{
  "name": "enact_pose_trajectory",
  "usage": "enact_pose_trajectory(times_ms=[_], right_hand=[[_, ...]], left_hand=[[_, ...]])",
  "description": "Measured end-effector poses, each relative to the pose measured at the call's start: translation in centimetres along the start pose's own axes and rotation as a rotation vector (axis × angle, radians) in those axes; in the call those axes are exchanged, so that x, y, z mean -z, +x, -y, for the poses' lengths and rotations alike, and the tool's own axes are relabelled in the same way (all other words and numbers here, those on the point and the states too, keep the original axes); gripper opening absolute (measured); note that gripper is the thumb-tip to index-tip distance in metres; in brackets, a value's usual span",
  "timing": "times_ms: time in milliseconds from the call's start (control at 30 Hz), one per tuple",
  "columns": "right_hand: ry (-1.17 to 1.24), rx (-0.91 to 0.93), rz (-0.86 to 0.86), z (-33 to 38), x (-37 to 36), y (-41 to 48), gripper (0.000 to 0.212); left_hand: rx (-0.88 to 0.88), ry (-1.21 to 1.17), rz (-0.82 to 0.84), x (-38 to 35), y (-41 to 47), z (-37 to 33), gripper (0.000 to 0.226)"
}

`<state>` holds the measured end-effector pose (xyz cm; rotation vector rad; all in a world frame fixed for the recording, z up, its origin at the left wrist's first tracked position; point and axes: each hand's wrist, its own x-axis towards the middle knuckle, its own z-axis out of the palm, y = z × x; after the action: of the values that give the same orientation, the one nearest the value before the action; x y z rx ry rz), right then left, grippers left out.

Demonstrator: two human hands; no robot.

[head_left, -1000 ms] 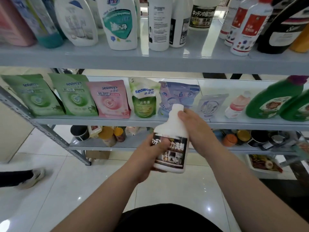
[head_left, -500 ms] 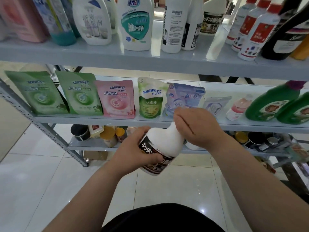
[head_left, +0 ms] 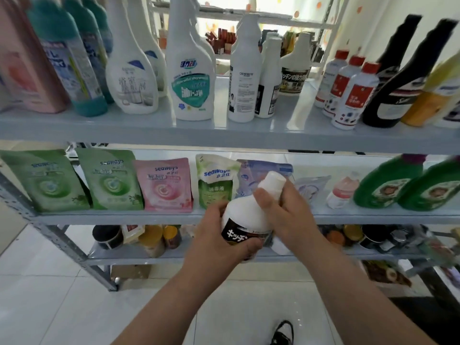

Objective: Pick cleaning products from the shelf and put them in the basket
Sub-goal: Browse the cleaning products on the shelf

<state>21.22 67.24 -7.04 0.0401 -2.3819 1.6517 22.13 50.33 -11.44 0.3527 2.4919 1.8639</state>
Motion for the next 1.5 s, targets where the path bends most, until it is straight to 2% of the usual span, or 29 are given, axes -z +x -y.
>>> enact_pose_trajectory(times_ms=[67,133,200,267,333,433,600,700,833,933,1067,1233,1333,1433,1500], right_hand=[[0.11,-0.057,-0.069,0.1,0.7,1.0,0.05],[0.12,-0.013,-0.138,0.8,2.3,2.8,0.04],[0.109,0.036,-0.195,1.9,4.4,4.8,0.045],[0.109,0.065,-0.235,2.8,6.6,7.1,0.052],[0.097,0.108,-0.252,3.8,8.7,9.4,0.046],[0.009,0.197,-0.25,5.1,11.3,12.9,0.027],[-0.11,0.278,-0.217,5.7,13.9,19.1,0.026],[-0.176,0.294,-0.2,5.6,14.7,22.0,0.035],[-0.265,0.25,-0.153,5.3,15.0,24.9,0.05],[-0.315,0.212,-0.108,5.1,15.0,26.2,0.04],[-0.34,0.187,-0.106,4.5,14.8,27.0,0.036],[-0.328,0.176,-0.101,3.8,15.1,27.5,0.037],[-0.44,0.158,-0.046,4.0,16.2,27.8,0.05],[-0.636,0.169,-0.006,4.6,17.5,28.0,0.058],[-0.696,0.195,-0.009,4.8,17.7,28.0,0.058]], left_hand=[[-0.018,0.009,0.016,-1.1,1.5,-1.1,0.078],[-0.072,0.021,0.054,-2.1,3.3,-2.8,0.074],[-0.12,0.057,0.106,-2.7,5.4,-5.0,0.067],[-0.163,0.161,0.163,-3.0,7.9,-7.4,0.061],[-0.245,0.331,0.212,-2.6,10.8,-10.0,0.057],[-0.398,0.556,0.118,-1.2,15.7,-14.3,0.049],[-0.629,0.776,-0.046,1.1,24.6,-22.4,0.03],[-0.605,0.994,-0.042,0.7,30.2,-26.0,0.033],[-0.533,1.306,0.076,-1.3,36.9,-28.1,0.041],[-0.456,1.503,0.21,-2.7,40.5,-28.2,0.047],[-0.273,1.753,0.342,-4.1,44.0,-27.5,0.041],[-0.295,1.779,0.401,-5.4,44.8,-27.8,0.037],[-0.219,1.598,0.423,-5.5,44.8,-28.3,0.033],[-0.251,1.406,0.439,-6.4,44.9,-28.4,0.035],[-0.282,1.362,0.461,-7.8,45.2,-28.4,0.035]])
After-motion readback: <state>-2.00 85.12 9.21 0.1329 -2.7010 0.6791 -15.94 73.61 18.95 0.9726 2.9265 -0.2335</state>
